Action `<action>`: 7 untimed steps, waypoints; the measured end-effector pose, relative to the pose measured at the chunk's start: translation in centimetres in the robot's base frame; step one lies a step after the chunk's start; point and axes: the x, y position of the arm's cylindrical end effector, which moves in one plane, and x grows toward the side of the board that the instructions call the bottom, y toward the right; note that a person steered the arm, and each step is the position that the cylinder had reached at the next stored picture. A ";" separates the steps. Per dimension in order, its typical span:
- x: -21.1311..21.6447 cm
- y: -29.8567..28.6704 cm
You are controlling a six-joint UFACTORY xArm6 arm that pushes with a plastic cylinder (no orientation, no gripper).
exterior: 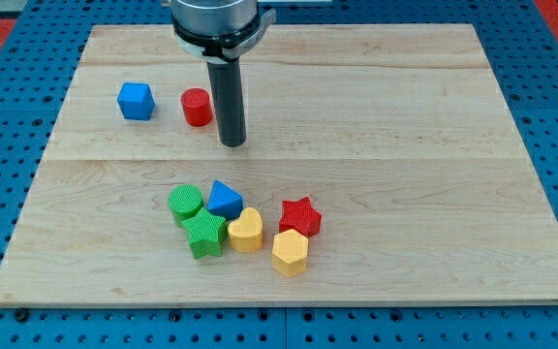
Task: Move the red circle diagonally top right to the red star
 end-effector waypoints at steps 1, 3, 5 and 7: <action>0.4 0.0; 0.4 -2.7; -4.2 -17.1; -5.4 -7.5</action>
